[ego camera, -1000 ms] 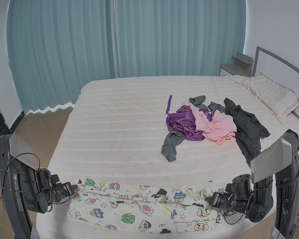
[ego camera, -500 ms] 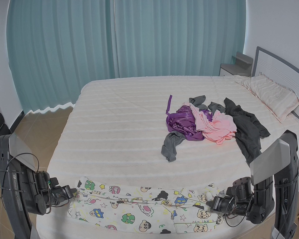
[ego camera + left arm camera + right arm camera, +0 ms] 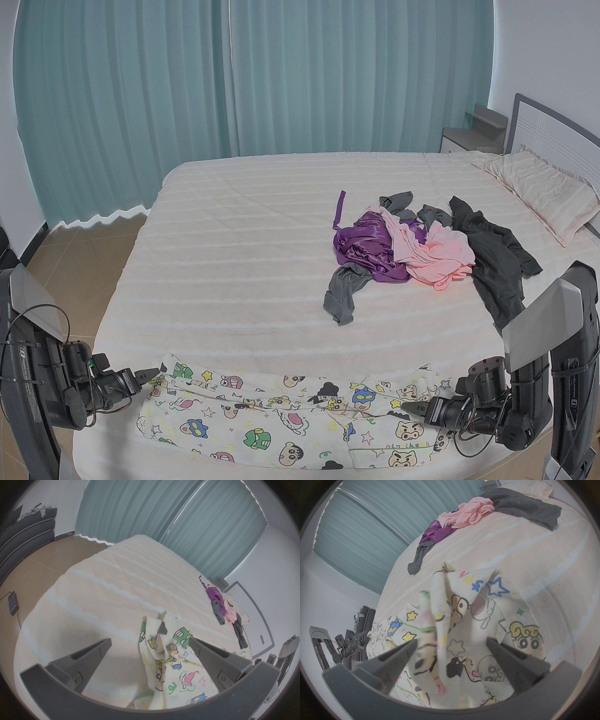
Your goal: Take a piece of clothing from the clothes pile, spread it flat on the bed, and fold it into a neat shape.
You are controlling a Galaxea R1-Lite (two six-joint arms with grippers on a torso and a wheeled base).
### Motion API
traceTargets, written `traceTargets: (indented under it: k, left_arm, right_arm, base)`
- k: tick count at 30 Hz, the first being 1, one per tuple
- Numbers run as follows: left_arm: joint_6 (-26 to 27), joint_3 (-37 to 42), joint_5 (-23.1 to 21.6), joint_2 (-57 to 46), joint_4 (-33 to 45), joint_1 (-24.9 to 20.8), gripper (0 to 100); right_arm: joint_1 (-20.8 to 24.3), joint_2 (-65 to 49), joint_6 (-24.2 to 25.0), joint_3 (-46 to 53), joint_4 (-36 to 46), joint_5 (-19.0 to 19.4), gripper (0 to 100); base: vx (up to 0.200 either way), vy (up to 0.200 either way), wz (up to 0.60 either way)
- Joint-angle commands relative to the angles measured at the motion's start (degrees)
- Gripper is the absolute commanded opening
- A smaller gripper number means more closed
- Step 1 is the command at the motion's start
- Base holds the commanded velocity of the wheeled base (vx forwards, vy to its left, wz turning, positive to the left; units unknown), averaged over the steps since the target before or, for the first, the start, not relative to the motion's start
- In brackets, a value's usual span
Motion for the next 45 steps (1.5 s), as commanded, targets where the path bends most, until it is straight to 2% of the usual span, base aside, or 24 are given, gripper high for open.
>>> traceTargets:
  k: [1, 4, 6, 9, 16, 18, 22, 24, 25, 29, 33, 39, 45]
  left_arm:
    - [-0.5, 0.1, -2.1, -3.7, -0.8, 2.8, 100]
    - [-1.8, 1.2, -4.3, -7.0, -0.8, 3.9, 100]
    - [-5.1, 1.6, -4.5, -9.8, -0.8, 3.5, 100]
    - [-9.7, 0.8, -4.1, -12.4, -0.1, 1.1, 100]
    - [-9.9, -2.2, -2.7, -11.5, 3.7, -2.3, 100]
    - [-11.3, -3.3, -1.0, -11.2, 6.4, -3.9, 100]
    - [-15.5, -2.9, -0.8, -10.2, 6.4, -5.5, 100]
    - [-15.6, -2.7, -0.8, -10.2, 6.4, -5.5, 100]
    - [-15.6, -2.3, -0.7, -10.3, 6.4, -5.5, 100]
    - [-15.7, -2.0, -0.8, -10.2, 6.3, -5.4, 100]
    - [-15.6, -1.4, -0.7, -8.9, 6.3, -5.5, 100]
    - [-15.4, 0.1, -0.7, -8.5, 6.2, -5.5, 100]
    - [-15.2, 0.7, -0.7, -7.8, 6.2, -5.5, 100]
  right_arm:
    - [-0.4, -1.1, 0.0, 0.0, -1.1, -0.8, 100]
    - [-0.6, -2.0, 0.0, 0.0, -1.1, -1.2, 100]
    - [-1.0, -3.3, 0.1, -0.2, -1.1, -1.3, 100]
    - [-1.9, -5.3, 0.1, 0.2, -1.0, -1.2, 100]
    - [-3.0, -6.4, 0.3, 0.4, -1.0, -1.7, 100]
    - [-1.8, -5.7, 0.6, 0.4, -1.0, -1.1, 100]
    - [-0.2, -3.4, 2.1, -0.4, -1.0, -0.8, 100]
    - [0.2, -3.0, 2.7, -0.5, -1.0, -0.4, 100]
    - [0.9, -1.6, 4.3, -1.4, -1.0, 0.7, 0]
    - [1.3, 0.3, 4.8, -4.5, -1.0, -0.2, 0]
    - [0.9, -1.1, 4.8, -2.3, -1.0, -1.0, 0]
    - [-2.7, -0.8, 2.0, -0.6, -1.0, -1.1, 0]
    - [-2.7, 0.3, 1.1, -0.5, -1.0, -0.9, 0]
  base:
    - [0.000, 0.000, 0.00]
    - [0.000, 0.000, 0.00]
    - [0.000, 0.000, 0.00]
    - [0.000, 0.000, 0.00]
    - [0.000, 0.000, 0.00]
    - [0.000, 0.000, 0.00]
    - [0.000, 0.000, 0.00]
    - [0.000, 0.000, 0.00]
    - [0.000, 0.000, 0.00]
    - [0.000, 0.000, 0.00]
    - [0.000, 0.000, 0.00]
    - [0.000, 0.000, 0.00]
    - [0.000, 0.000, 0.00]
